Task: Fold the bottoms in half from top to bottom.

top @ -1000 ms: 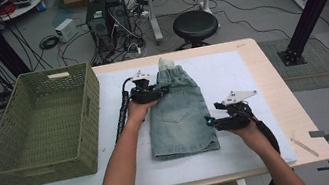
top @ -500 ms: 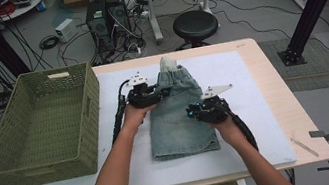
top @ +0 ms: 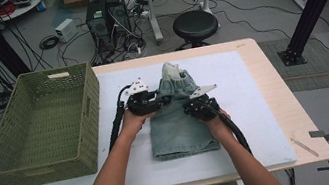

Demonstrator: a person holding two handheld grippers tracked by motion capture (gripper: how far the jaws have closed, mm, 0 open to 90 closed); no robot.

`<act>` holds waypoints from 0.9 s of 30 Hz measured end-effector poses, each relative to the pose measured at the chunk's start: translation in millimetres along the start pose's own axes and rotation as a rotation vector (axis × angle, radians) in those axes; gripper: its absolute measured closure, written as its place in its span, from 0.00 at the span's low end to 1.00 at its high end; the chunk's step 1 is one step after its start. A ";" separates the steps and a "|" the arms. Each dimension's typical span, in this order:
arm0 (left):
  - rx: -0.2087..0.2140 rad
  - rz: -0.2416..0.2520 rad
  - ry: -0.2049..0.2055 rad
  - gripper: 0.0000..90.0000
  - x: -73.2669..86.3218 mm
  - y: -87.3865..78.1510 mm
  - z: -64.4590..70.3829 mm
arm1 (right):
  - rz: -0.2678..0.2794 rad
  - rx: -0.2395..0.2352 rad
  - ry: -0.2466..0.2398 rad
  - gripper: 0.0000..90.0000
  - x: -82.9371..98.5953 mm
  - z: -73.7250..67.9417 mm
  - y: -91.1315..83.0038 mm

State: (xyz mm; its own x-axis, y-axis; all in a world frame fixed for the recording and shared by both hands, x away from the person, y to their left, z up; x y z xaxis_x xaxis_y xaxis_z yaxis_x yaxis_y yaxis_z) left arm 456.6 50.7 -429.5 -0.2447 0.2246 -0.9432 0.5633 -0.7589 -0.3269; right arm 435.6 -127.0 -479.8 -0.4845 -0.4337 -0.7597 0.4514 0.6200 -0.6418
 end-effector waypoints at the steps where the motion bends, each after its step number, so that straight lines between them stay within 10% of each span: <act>1: 0.000 -0.001 0.003 0.76 1.1 -1.2 0.6 | 0.000 0.003 0.005 1.00 0.1 0.2 0.4; 17: -0.004 0.004 0.068 0.77 14.1 -23.8 13.1 | 0.087 -0.088 0.039 0.89 16.9 14.2 -61.7; 27: -0.007 -0.004 0.108 0.78 25.5 -32.6 23.0 | 0.178 -0.043 0.092 0.64 9.4 34.7 -84.8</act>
State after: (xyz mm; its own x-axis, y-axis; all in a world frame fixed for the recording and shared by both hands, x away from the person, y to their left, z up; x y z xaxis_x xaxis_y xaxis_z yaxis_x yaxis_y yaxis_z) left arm 413.8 67.0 -441.5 -0.1602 0.2925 -0.9427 0.5680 -0.7538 -0.3304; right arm 418.8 -206.4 -436.2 -0.4677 -0.2545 -0.8464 0.5043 0.7096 -0.4920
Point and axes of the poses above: each handheld gripper's, and its own axes: y roughly forward along the jaws, x roughly out of its underside, z roughly to its right, the point moved 5 cm from there along y, roughly forward along the jaws, and after that the axes turned 9 degrees about -x, right-handed, at the moved point
